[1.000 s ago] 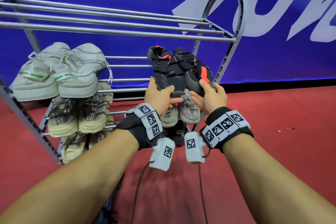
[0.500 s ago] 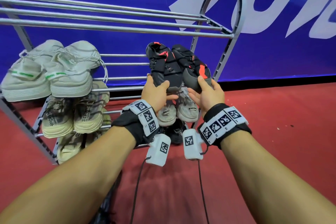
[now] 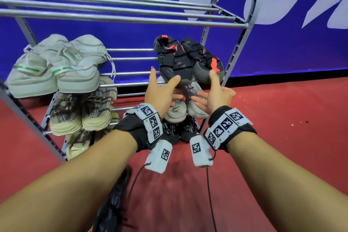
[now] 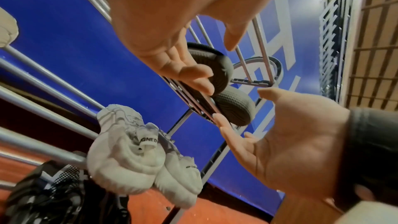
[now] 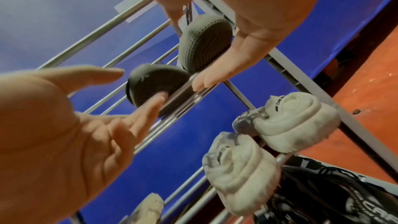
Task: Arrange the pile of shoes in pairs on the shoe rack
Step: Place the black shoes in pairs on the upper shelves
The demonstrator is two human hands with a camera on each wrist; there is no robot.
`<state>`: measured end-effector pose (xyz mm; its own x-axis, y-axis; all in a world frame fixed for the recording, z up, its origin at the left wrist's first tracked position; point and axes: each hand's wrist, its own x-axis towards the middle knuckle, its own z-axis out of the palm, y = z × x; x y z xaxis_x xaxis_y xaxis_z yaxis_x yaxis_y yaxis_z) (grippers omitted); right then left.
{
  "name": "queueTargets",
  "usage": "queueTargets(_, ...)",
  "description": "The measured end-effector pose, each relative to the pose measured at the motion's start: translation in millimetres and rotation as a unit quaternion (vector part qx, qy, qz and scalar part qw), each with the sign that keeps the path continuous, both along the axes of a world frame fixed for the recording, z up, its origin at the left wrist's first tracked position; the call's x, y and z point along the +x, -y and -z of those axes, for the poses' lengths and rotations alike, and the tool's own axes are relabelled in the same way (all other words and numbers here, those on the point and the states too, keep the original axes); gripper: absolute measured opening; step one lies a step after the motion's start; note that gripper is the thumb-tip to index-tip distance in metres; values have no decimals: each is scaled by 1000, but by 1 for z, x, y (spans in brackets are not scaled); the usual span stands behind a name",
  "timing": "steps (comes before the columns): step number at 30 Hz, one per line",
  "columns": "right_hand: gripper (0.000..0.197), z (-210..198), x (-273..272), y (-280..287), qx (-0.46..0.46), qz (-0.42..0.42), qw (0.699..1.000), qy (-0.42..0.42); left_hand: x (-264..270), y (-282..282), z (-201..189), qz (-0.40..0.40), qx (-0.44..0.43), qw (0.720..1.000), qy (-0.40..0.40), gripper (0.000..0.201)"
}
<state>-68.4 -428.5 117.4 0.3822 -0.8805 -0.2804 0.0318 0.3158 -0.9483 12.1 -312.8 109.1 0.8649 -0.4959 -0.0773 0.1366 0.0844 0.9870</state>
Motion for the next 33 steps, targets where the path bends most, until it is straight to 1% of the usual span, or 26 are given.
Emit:
queueTargets(3,66,4,-2,-10,3,1,1000,-13,-10,-16,8,-9,27,998,54,86)
queueTargets(5,71,12,2,-18,18,-23,999,-28,-18,-31,19,-11,19,995,95,76)
queueTargets(7,77,21,8,-27,30,-41,998,-38,-24,-44,30,-19,1,993,117,73)
queueTargets(10,77,35,18,-50,33,-75,995,-49,-29,-71,41,-37,37,991,123,58)
queueTargets(12,80,47,24,-67,1,-113,990,-90,-24,-86,48,-37,55,991,117,47)
queueTargets(14,75,59,26,-87,-49,-168,975,-137,-13,-101,58,-32,85,990,103,38)
queueTargets(16,72,69,26,-107,-80,-242,949,-186,-4,-116,66,-30,122,990,63,34)
queueTargets(18,69,81,21,-125,-77,-313,923,-211,2,-130,73,-18,153,988,27,27)
queueTargets(19,66,88,17,-133,-75,-354,904,-228,1,-137,79,-2,176,984,20,25)
queueTargets(22,57,110,3,-162,-70,-479,830,-277,-19,-165,102,64,229,971,-2,21)
queueTargets(24,56,119,-3,-173,-68,-540,786,-294,-34,-179,123,92,248,964,-19,18)
queueTargets(27,55,137,-10,-183,-84,-601,715,-347,-58,-196,154,81,269,958,-54,17)
queueTargets(28,53,143,-12,-185,-88,-612,697,-363,-66,-199,163,76,281,955,-63,18)
queueTargets(30,44,156,-21,-189,-88,-627,675,-379,-77,-205,178,91,323,939,-78,20)
queueTargets(33,31,182,-40,-193,-101,-662,632,-390,-89,-212,192,197,391,889,-134,24)
